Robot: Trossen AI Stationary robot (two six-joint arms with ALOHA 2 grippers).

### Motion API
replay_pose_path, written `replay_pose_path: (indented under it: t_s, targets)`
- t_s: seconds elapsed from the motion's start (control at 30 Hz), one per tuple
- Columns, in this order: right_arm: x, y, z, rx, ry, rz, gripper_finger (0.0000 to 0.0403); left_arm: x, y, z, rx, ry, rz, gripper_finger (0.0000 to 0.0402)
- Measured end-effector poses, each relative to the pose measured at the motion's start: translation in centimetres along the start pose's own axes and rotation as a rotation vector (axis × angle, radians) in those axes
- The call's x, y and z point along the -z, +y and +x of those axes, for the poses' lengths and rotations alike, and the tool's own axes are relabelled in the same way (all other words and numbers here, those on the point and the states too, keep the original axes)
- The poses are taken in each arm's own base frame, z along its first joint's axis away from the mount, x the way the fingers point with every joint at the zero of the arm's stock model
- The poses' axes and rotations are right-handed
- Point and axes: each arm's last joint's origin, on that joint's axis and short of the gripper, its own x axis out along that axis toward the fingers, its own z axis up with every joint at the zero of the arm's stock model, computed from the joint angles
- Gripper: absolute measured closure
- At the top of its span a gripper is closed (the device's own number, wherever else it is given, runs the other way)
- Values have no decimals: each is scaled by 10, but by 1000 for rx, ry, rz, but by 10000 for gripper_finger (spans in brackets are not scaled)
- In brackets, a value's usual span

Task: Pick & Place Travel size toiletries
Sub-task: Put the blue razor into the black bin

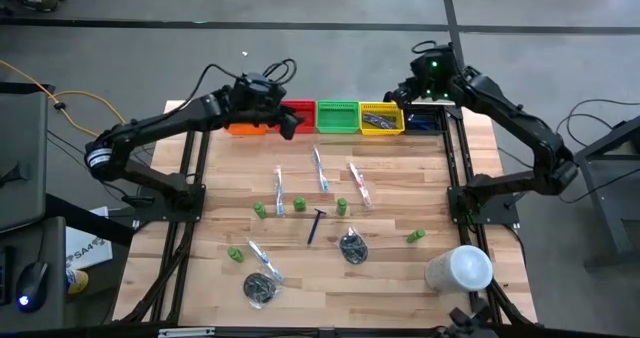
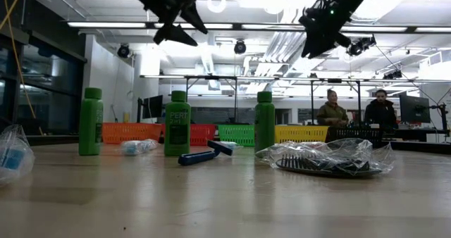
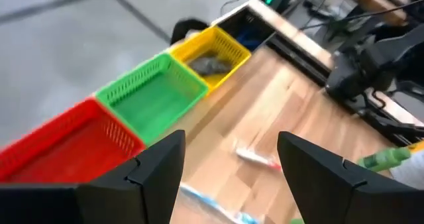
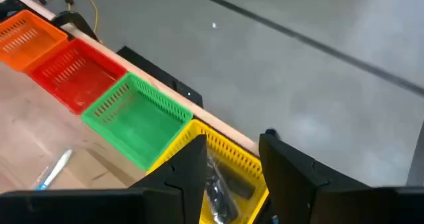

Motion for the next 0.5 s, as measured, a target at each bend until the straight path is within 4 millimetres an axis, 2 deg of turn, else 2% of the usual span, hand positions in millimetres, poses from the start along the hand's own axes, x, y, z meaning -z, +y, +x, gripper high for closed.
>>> replay_pose_path:
  t_s: [0.2, 0.33, 0.5]
  targets:
    - [-2, 0, -10, -8, -36, -34, 272, 17, -29, -4, -52, 61, -52, 160]
    - [-2, 2, -17, -77, -51, -35, 272, 31, -43, -7, -90, 113, -118, 160]
    - [0, 3, -31, -162, -59, -48, 274, 42, -62, -11, -56, 141, -144, 160]
